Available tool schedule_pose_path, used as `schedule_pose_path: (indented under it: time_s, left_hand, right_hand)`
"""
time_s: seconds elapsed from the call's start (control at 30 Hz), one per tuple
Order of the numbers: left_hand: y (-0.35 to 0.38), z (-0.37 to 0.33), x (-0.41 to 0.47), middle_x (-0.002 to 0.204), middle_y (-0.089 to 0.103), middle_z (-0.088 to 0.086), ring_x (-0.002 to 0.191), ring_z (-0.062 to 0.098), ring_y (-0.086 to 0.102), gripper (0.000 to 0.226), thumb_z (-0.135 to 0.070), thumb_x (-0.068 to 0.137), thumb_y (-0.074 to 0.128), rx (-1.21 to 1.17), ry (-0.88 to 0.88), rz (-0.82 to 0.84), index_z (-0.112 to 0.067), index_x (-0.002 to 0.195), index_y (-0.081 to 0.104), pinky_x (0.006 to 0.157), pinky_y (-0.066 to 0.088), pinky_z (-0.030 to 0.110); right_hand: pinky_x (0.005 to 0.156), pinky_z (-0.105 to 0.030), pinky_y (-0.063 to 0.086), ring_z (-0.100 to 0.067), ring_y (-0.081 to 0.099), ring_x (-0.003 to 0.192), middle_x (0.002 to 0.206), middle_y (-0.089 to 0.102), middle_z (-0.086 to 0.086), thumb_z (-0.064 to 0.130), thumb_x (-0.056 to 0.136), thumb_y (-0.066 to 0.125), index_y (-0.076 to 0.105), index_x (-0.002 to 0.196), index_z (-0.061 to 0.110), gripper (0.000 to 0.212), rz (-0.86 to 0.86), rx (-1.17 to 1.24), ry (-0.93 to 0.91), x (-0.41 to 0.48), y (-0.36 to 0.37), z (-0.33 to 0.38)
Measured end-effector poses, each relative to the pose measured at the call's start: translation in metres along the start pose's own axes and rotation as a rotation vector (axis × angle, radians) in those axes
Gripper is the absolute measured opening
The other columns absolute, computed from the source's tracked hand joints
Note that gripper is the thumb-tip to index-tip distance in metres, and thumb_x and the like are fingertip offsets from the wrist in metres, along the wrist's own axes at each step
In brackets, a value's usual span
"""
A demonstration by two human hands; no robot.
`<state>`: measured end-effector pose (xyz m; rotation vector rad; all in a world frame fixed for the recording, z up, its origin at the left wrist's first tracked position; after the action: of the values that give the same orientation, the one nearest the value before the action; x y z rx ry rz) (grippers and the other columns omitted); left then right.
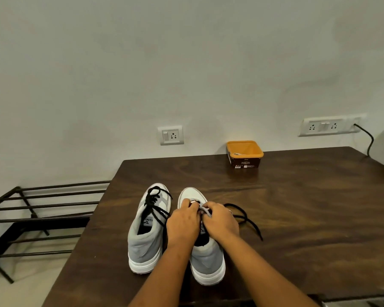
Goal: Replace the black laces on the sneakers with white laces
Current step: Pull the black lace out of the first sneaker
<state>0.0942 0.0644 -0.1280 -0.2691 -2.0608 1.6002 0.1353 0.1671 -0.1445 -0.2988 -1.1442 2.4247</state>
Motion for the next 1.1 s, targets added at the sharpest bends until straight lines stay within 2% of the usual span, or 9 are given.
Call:
schedule_pose_path:
  time_s: [0.1,0.2,0.33,0.5,0.6,0.67,0.77,0.97,1.1]
  left_hand:
    - [0.000,0.003,0.000,0.118,0.045,-0.007,0.093,0.018,0.057,0.028,-0.040,0.097,0.037,-0.078,0.009,-0.042,-0.024,0.105,0.058,0.063,0.049,0.031]
    - [0.002,0.003,0.002,0.116,0.043,-0.011,0.104,0.013,0.045,0.025,-0.039,0.094,0.044,-0.155,0.033,-0.085,-0.023,0.096,0.062,0.063,0.043,0.025]
    - [0.014,0.019,0.004,0.085,0.058,-0.012,0.087,0.012,0.053,0.009,-0.029,0.079,0.057,-0.508,-0.070,-0.143,-0.022,0.075,0.060,0.065,0.041,0.024]
    - [0.030,0.038,0.000,0.059,0.058,-0.001,0.060,0.015,0.052,0.021,-0.009,0.082,0.061,-1.195,-0.485,-0.264,-0.014,0.062,0.056,0.061,0.044,0.031]
    - [0.049,0.047,-0.004,0.067,0.059,0.013,0.063,0.023,0.054,0.017,-0.002,0.086,0.055,-1.595,-0.887,-0.301,-0.004,0.070,0.056,0.066,0.048,0.037]
    - [0.055,0.046,-0.003,0.073,0.060,0.018,0.068,0.028,0.057,0.012,-0.003,0.088,0.053,-1.693,-0.977,-0.250,-0.002,0.077,0.057,0.071,0.050,0.041]
    - [0.044,0.044,0.007,0.069,0.055,0.014,0.068,0.025,0.053,0.014,-0.003,0.086,0.053,-1.522,-0.807,-0.119,-0.008,0.073,0.052,0.067,0.046,0.038]
    - [0.007,0.017,0.031,0.081,0.063,-0.001,0.084,0.021,0.061,0.013,-0.031,0.074,0.058,-0.539,-0.232,0.338,-0.026,0.085,0.055,0.069,0.044,0.031]
    - [-0.005,-0.001,0.034,0.108,0.062,0.000,0.103,0.023,0.060,0.016,-0.027,0.086,0.055,-0.013,-0.062,0.211,-0.022,0.100,0.062,0.074,0.045,0.030]
  right_hand:
    - [0.083,-0.033,0.049,-0.018,0.054,0.109,0.118,0.059,0.008,0.033,0.091,0.047,0.060,0.114,0.036,0.027,-0.050,0.047,0.046,-0.003,0.002,0.002]
    - [0.079,-0.033,0.050,-0.015,0.055,0.103,0.111,0.062,0.009,0.031,0.089,0.046,0.062,0.106,0.035,0.023,-0.082,0.096,0.075,-0.006,0.004,-0.002]
    - [0.078,-0.032,0.049,-0.016,0.055,0.103,0.112,0.060,0.009,0.031,0.092,0.046,0.060,0.108,0.035,0.022,-0.089,0.098,0.072,-0.008,0.006,-0.006]
    - [0.078,-0.032,0.047,-0.018,0.051,0.109,0.118,0.056,0.009,0.026,0.094,0.044,0.055,0.114,0.036,0.025,-0.094,0.015,0.051,-0.005,0.007,-0.008]
    - [0.078,-0.031,0.043,-0.018,0.048,0.113,0.122,0.053,0.009,0.026,0.096,0.043,0.053,0.118,0.036,0.026,-0.106,-0.001,0.052,-0.007,0.007,-0.006]
    - [0.078,-0.031,0.044,-0.018,0.048,0.113,0.123,0.053,0.009,0.026,0.096,0.043,0.052,0.118,0.037,0.027,-0.114,0.009,0.063,-0.008,0.007,-0.006]
    - [0.076,-0.030,0.043,-0.017,0.048,0.113,0.123,0.053,0.011,0.025,0.096,0.043,0.052,0.117,0.037,0.026,-0.123,0.014,0.073,-0.007,0.007,-0.006]
    - [0.076,-0.032,0.041,-0.020,0.046,0.116,0.124,0.052,0.008,0.025,0.096,0.042,0.052,0.117,0.034,0.024,-0.099,0.035,0.085,-0.009,0.005,-0.006]
    - [0.083,-0.035,0.044,-0.021,0.045,0.118,0.127,0.051,0.006,0.025,0.097,0.041,0.051,0.120,0.033,0.026,-0.089,0.027,0.101,-0.011,0.003,-0.003]
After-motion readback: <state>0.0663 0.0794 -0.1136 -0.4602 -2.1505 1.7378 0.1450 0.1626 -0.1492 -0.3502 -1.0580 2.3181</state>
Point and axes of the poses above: each hand's wrist, its own x-axis towards the middle knuckle, its own y-axis out of the palm, z = x × y, the point moved 7 cm from there along x, towards the middle knuckle
